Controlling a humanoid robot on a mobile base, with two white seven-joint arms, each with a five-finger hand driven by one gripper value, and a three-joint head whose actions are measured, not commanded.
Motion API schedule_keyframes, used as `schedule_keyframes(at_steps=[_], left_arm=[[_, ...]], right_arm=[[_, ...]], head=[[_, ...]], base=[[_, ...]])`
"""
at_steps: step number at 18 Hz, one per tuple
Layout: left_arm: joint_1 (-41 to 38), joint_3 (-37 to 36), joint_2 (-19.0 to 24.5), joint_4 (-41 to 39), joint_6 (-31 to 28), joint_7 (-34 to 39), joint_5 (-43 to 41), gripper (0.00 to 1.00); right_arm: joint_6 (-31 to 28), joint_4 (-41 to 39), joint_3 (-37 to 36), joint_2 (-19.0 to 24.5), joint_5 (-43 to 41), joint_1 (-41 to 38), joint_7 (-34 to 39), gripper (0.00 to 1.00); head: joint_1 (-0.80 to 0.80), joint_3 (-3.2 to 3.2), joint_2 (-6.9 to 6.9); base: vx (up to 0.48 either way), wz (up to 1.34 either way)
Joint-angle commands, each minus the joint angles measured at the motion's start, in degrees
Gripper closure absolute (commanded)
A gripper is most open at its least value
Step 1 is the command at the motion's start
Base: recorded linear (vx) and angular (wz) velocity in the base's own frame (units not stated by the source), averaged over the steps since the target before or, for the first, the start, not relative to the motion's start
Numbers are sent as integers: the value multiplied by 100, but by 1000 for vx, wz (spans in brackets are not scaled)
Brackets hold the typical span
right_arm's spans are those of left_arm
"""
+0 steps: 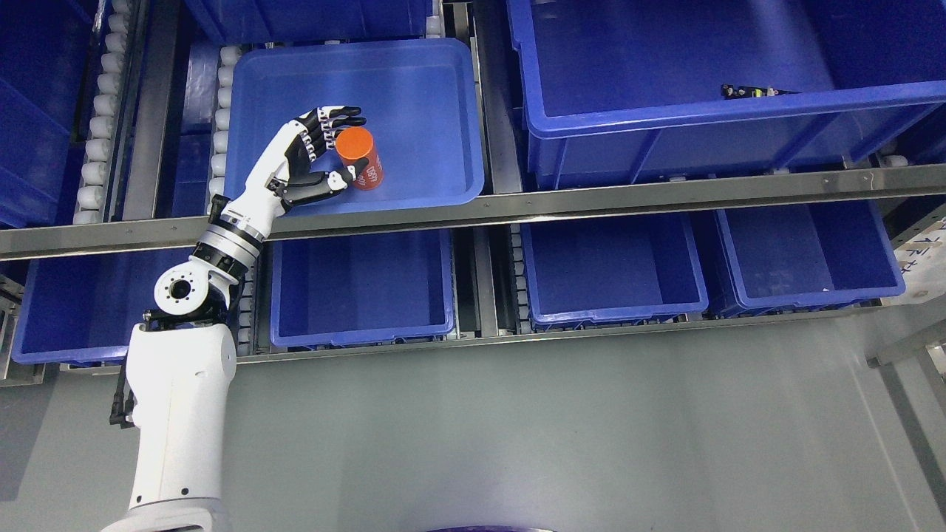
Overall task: Grab orange capacitor from left shelf to right desk
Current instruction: 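Lift the orange capacitor up out of the blue tray with left hand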
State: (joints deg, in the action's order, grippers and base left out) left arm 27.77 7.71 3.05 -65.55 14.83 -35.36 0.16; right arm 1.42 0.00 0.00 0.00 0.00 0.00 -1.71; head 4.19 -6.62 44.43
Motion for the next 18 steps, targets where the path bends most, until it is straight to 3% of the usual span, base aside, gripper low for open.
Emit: schedule_keyframes(at_steps=[1, 7, 8, 13, 18], left_arm=[[-17, -50, 20, 174, 2, 3, -60, 46], [-26, -50, 195, 350, -24, -6, -69, 49], [-26, -50, 230, 393, -41, 3, -69, 52], [-26, 160, 240, 596, -6, -6, -43, 89], [62, 468, 20, 578, 116, -24, 202, 100]], right_arm=[[-1, -100, -70, -100, 26, -114, 4, 0], [-1, -100, -70, -100, 26, -114, 4, 0], [-1, -100, -70, -100, 26, -114, 4, 0], [-1, -100, -70, -100, 26, -114, 4, 0], [-1, -100, -70, -100, 26, -114, 4, 0]], head=[[0, 0, 0], [0, 0, 0], [0, 0, 0], [0, 0, 0], [0, 0, 0]], base=[[0, 0], [0, 0], [0, 0], [0, 0], [0, 0]])
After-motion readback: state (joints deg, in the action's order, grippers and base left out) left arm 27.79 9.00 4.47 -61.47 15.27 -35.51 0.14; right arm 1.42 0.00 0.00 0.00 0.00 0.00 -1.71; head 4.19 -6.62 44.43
